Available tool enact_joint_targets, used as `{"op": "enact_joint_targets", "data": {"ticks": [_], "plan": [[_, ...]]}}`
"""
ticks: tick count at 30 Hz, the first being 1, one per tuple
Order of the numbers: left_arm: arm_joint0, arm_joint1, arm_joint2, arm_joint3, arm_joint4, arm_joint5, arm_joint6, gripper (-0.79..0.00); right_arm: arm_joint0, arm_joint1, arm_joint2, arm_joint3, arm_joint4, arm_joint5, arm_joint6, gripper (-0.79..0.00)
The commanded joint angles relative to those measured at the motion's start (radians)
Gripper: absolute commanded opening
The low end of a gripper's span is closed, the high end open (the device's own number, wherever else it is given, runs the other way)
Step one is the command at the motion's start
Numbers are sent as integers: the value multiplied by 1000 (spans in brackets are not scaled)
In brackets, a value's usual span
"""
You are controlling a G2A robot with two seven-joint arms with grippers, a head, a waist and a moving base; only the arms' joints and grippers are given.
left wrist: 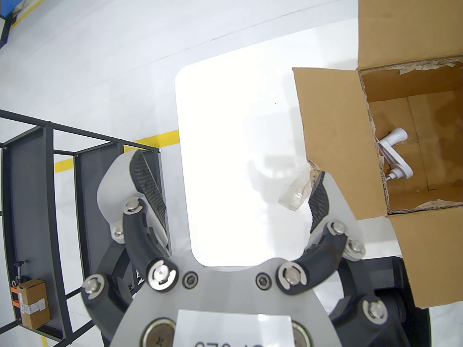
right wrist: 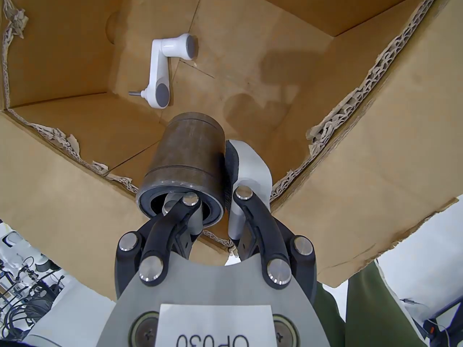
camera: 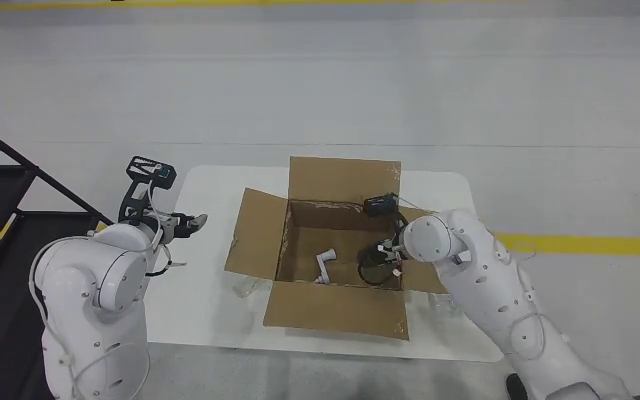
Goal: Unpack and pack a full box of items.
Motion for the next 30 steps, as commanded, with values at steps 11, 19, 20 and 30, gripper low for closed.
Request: {"op": "enact_joint_targets", "data": {"ticks": [11, 19, 20, 30], "plan": [[0, 0, 0, 0, 0, 0, 0, 0, -17, -1, -11, -2, -15, -7, -36, -785], [0, 0, 0, 0, 0, 0, 0, 0, 40, -64, -214, 90, -58, 87, -129, -785], [0, 0, 0, 0, 0, 0, 0, 0, 55, -78, -240, 116, -46, 101, -148, -785], [0, 0, 0, 0, 0, 0, 0, 0, 194, -205, -406, 427, 47, 146, -217, -785]]}}
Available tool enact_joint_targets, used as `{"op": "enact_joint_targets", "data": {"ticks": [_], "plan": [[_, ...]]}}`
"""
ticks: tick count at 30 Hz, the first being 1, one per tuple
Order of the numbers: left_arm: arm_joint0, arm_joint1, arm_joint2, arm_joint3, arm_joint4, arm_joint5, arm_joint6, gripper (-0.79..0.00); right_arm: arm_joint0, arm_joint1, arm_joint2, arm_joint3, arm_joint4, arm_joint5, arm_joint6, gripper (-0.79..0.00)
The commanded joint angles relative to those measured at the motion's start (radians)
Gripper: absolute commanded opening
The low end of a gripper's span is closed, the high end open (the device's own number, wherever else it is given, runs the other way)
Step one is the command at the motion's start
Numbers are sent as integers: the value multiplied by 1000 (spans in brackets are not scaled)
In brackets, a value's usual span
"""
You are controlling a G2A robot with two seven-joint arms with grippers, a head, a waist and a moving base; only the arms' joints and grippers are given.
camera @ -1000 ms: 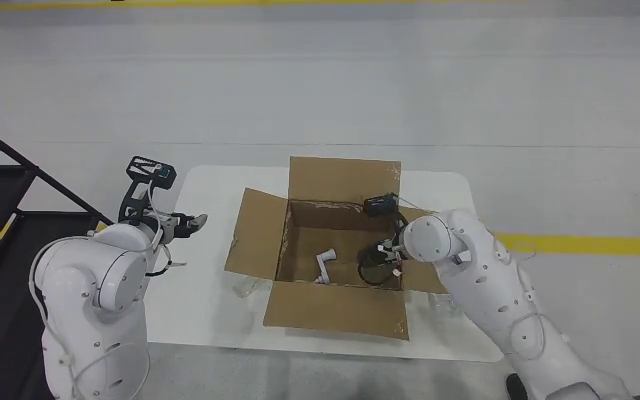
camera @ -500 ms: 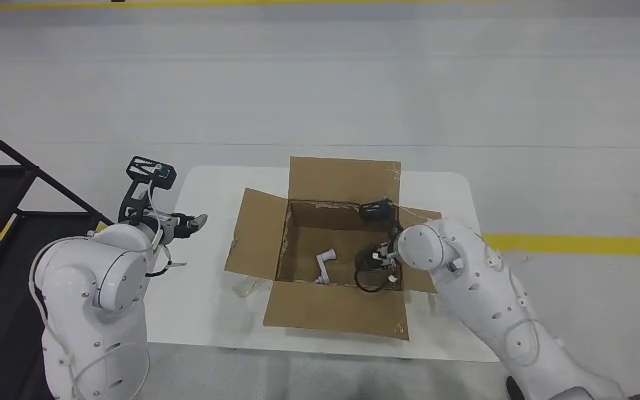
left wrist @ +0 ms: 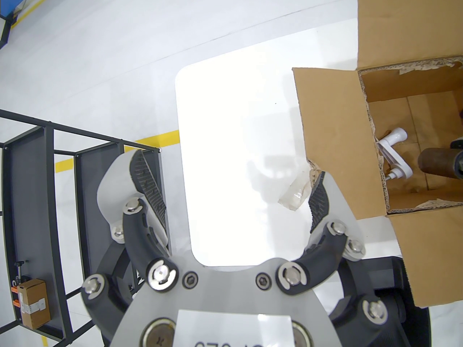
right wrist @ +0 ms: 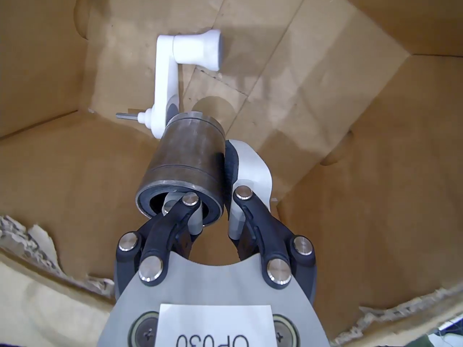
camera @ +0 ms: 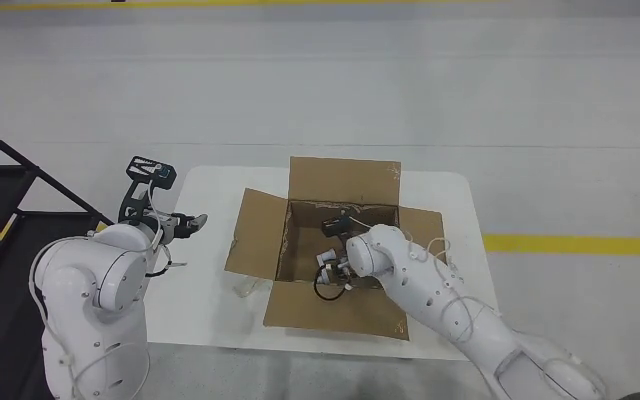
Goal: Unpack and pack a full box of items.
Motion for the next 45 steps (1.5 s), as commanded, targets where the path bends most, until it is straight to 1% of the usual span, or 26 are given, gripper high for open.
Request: {"op": "enact_joint_targets", "data": {"ticks": [1, 9, 16, 17, 19, 22, 25, 27, 32, 35, 37, 39, 42, 44, 45], "plan": [[0, 0, 0, 0, 0, 0, 0, 0, 20, -19, -16, 65, 14, -4, -14, -785], [0, 0, 0, 0, 0, 0, 0, 0, 68, -86, -66, 224, 60, -43, -45, -785], [0, 0, 0, 0, 0, 0, 0, 0, 95, -129, -80, 325, 86, -62, -64, -785], [0, 0, 0, 0, 0, 0, 0, 0, 98, -134, -80, 337, 90, -66, -67, -763], [0, 0, 0, 0, 0, 0, 0, 0, 102, -143, -81, 360, 96, -74, -71, -668], [0, 0, 0, 0, 0, 0, 0, 0, 109, -156, -83, 391, 101, -84, -77, -600], [0, 0, 0, 0, 0, 0, 0, 0, 114, -168, -85, 419, 105, -93, -81, -563], [0, 0, 0, 0, 0, 0, 0, 0, 118, -175, -85, 436, 107, -97, -81, -493], [0, 0, 0, 0, 0, 0, 0, 0, 131, -189, -81, 462, 109, -105, -81, -489], [0, 0, 0, 0, 0, 0, 0, 0, 143, -189, -69, 458, 106, -101, -74, -477], [0, 0, 0, 0, 0, 0, 0, 0, 149, -185, -61, 449, 96, -97, -62, -462], [0, 0, 0, 0, 0, 0, 0, 0, 153, -178, -50, 432, 88, -94, -38, -416], [0, 0, 0, 0, 0, 0, 0, 0, 155, -162, -26, 393, 77, -90, 2, -416], [0, 0, 0, 0, 0, 0, 0, 0, 149, -147, -8, 353, 61, -78, 19, -388], [0, 0, 0, 0, 0, 0, 0, 0, 145, -139, 4, 327, 52, -71, 26, -222]]}}
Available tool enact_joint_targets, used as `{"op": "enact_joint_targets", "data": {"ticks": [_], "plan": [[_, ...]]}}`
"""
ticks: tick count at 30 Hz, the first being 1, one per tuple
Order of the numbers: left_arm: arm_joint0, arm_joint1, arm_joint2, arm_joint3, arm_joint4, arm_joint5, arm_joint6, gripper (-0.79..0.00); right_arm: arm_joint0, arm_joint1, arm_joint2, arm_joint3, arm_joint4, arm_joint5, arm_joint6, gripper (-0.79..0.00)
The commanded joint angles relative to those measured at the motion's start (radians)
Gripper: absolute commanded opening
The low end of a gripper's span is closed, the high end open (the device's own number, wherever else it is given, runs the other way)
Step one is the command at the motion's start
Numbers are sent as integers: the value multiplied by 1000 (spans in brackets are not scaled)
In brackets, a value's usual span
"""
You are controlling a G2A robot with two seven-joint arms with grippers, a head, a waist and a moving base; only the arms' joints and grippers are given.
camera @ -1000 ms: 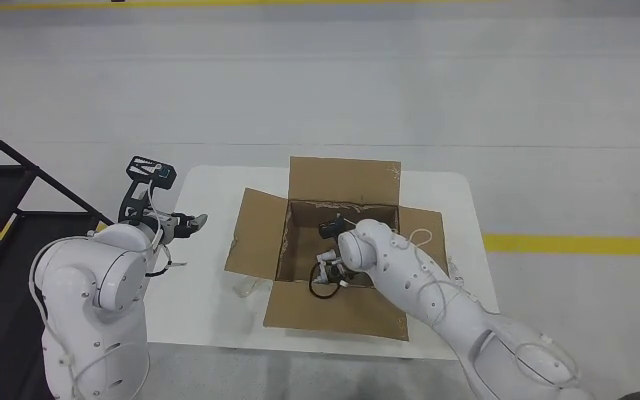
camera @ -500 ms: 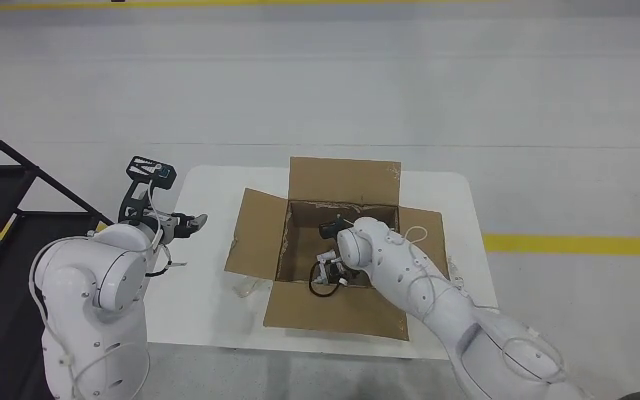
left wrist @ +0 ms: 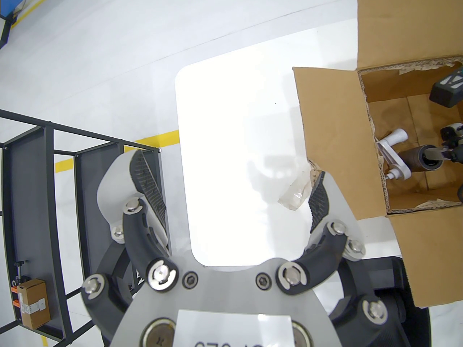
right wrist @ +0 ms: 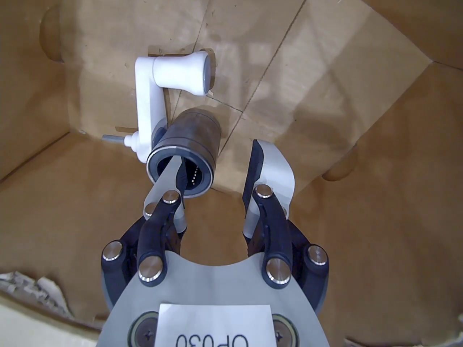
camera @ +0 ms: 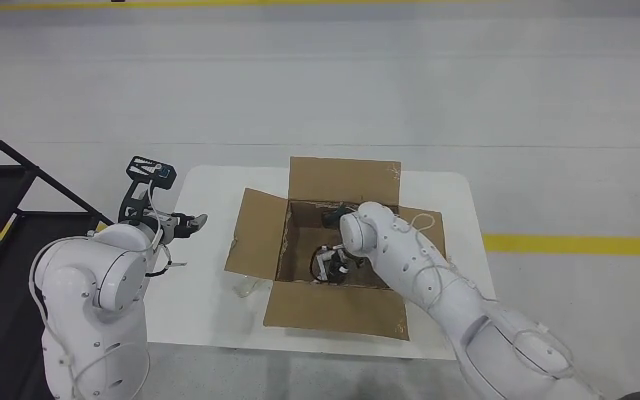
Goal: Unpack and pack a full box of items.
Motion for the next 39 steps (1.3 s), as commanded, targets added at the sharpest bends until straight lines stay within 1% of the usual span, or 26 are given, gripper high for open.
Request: {"op": "enact_joint_targets", "data": {"ticks": [1, 2, 4, 7, 9, 10, 11, 12, 13, 14, 15, 18, 19, 20, 34, 36, 39], "plan": [[0, 0, 0, 0, 0, 0, 0, 0, -10, 19, 24, -57, -20, 14, 18, -185], [0, 0, 0, 0, 0, 0, 0, 0, -16, 29, 38, -89, -32, 22, 29, -182], [0, 0, 0, 0, 0, 0, 0, 0, -30, 53, 69, -167, -73, 44, 55, -135], [0, 0, 0, 0, 0, 0, 0, 0, -62, 101, 139, -321, -158, 82, 113, -92], [0, 0, 0, 0, 0, 0, 0, 0, -98, 139, 208, -450, -227, 100, 171, -129], [0, 0, 0, 0, 0, 0, 0, 0, -123, 160, 248, -520, -272, 105, 200, -179], [0, 0, 0, 0, 0, 0, 0, 0, -151, 180, 290, -590, -323, 112, 229, -413], [0, 0, 0, 0, 0, 0, 0, 0, -187, 200, 335, -658, -371, 115, 260, -456], [0, 0, 0, 0, 0, 0, 0, 0, -225, 219, 389, -723, -411, 100, 275, -588], [0, 0, 0, 0, 0, 0, 0, 0, -267, 235, 442, -782, -446, 82, 293, -770], [0, 0, 0, 0, 0, 0, 0, 0, -310, 250, 494, -837, -481, 64, 311, -785], [0, 0, 0, 0, 0, 0, 0, 0, -429, 279, 636, -977, -542, 25, 351, -785], [0, 0, 0, 0, 0, 0, 0, 0, -462, 283, 672, -1009, -541, 18, 358, -785], [0, 0, 0, 0, 0, 0, 0, 0, -491, 284, 700, -1032, -488, 9, 366, -785], [0, 0, 0, 0, 0, 0, 0, 0, -498, 284, 704, -1039, -472, 9, 366, -785], [0, 0, 0, 0, 0, 0, 0, 0, -510, 288, 744, -1023, -473, 9, 326, -785], [0, 0, 0, 0, 0, 0, 0, 0, -512, 304, 858, -1018, -493, -7, 341, -785]]}}
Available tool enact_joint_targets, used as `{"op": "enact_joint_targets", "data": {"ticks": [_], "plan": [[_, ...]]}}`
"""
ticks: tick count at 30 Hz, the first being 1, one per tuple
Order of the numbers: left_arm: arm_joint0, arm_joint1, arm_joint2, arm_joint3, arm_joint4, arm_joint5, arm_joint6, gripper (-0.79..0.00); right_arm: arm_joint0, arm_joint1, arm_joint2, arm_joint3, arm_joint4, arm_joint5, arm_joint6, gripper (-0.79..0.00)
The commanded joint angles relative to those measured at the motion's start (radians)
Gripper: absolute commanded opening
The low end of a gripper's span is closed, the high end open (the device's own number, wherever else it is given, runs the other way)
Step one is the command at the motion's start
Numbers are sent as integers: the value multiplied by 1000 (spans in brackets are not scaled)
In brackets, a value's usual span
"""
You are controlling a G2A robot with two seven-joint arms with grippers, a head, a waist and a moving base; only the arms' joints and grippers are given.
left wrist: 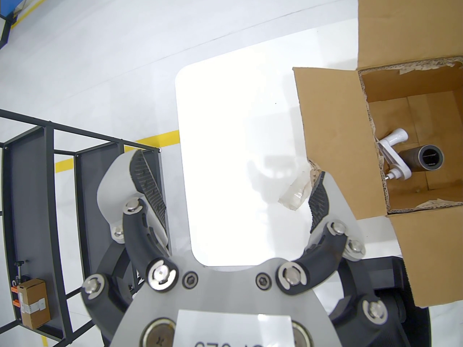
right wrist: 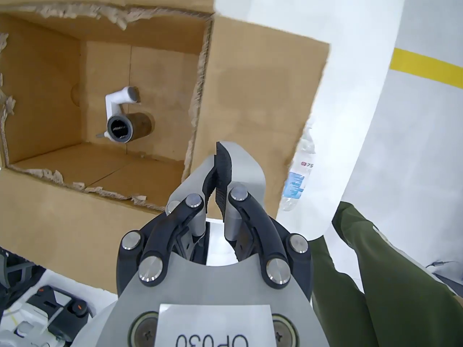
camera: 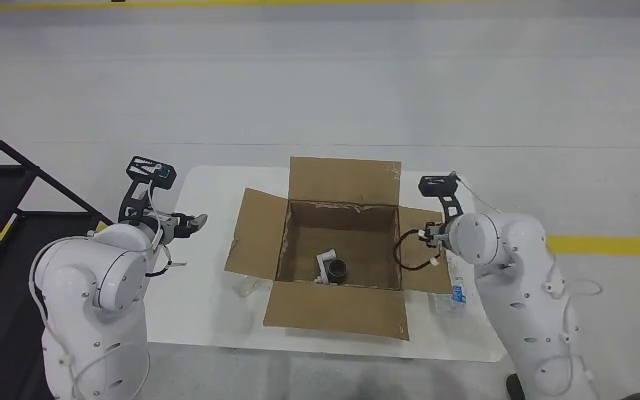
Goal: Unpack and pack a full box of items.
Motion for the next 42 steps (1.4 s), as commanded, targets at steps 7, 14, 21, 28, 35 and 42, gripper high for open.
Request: {"op": "enact_joint_targets", "data": {"ticks": [7, 14, 21, 28, 35, 42], "plan": [[0, 0, 0, 0, 0, 0, 0, 0, -76, 53, 372, 14, -29, -95, 36, -690], [0, 0, 0, 0, 0, 0, 0, 0, -138, 76, 410, 203, 87, -190, 36, -459], [0, 0, 0, 0, 0, 0, 0, 0, -125, 78, 280, 305, 145, -232, 36, -62], [0, 0, 0, 0, 0, 0, 0, 0, -107, 75, 173, 335, 141, -250, 36, -65], [0, 0, 0, 0, 0, 0, 0, 0, -99, 71, 106, 403, 157, -259, -9, -77], [0, 0, 0, 0, 0, 0, 0, 0, -76, 67, 50, 465, 149, -263, -53, -74]]}}
